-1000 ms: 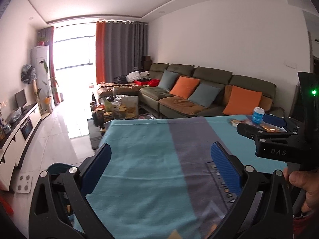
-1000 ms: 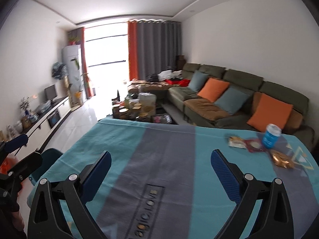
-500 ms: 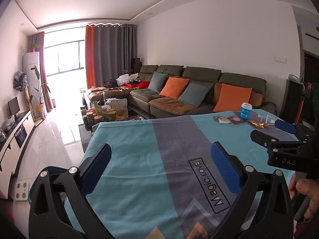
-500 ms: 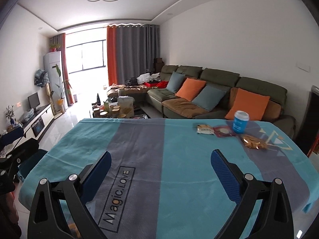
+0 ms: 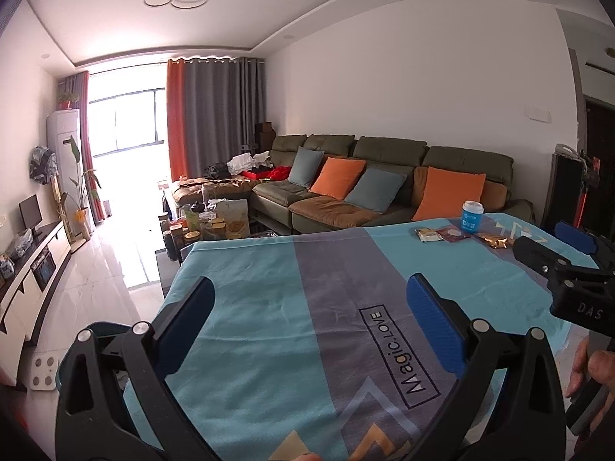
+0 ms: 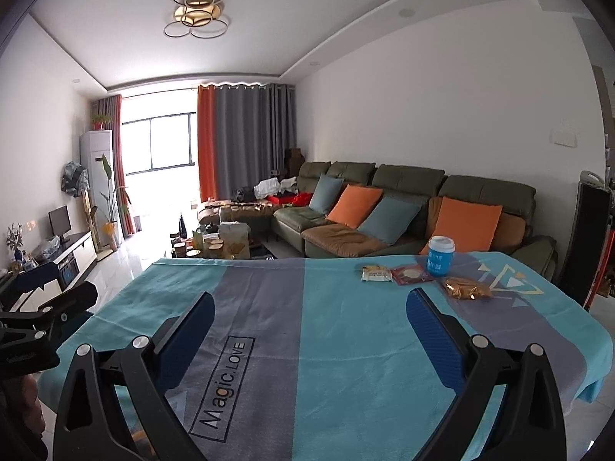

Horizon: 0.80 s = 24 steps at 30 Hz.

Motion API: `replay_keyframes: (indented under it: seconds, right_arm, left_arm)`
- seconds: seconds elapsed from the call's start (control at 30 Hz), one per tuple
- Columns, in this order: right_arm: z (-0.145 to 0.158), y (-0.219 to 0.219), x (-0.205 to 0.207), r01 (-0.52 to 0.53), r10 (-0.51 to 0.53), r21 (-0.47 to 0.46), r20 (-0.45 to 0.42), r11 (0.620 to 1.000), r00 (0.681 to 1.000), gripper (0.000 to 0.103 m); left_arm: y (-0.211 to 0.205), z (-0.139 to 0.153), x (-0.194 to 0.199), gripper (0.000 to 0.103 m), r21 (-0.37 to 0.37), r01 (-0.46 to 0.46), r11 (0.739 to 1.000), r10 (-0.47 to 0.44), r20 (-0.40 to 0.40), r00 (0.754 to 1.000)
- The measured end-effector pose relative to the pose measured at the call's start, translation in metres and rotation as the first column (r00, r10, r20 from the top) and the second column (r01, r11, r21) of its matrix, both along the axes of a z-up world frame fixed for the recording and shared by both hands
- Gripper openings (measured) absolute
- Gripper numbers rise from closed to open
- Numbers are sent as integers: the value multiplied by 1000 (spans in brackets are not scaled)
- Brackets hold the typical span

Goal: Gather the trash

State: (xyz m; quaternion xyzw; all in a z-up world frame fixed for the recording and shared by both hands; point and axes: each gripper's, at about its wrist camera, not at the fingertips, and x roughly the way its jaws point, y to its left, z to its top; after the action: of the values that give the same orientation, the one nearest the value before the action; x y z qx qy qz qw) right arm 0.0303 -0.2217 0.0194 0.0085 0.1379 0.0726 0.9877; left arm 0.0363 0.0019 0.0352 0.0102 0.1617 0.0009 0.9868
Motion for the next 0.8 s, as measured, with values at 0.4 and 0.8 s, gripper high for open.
replay_keyframes:
  seconds: [0.4,0.8]
  right_arm:
    - [-9,13,-12,-2,3,-30,30,1000,1000,96]
    - [-9,23,-29,17,-13,-46,93,999,996,96]
  left_arm:
    - [0,-5,-14,98,-5,10,1000,-9,61,998]
    - [4,-12,-17,98,-23,7,1000,-5,73,997]
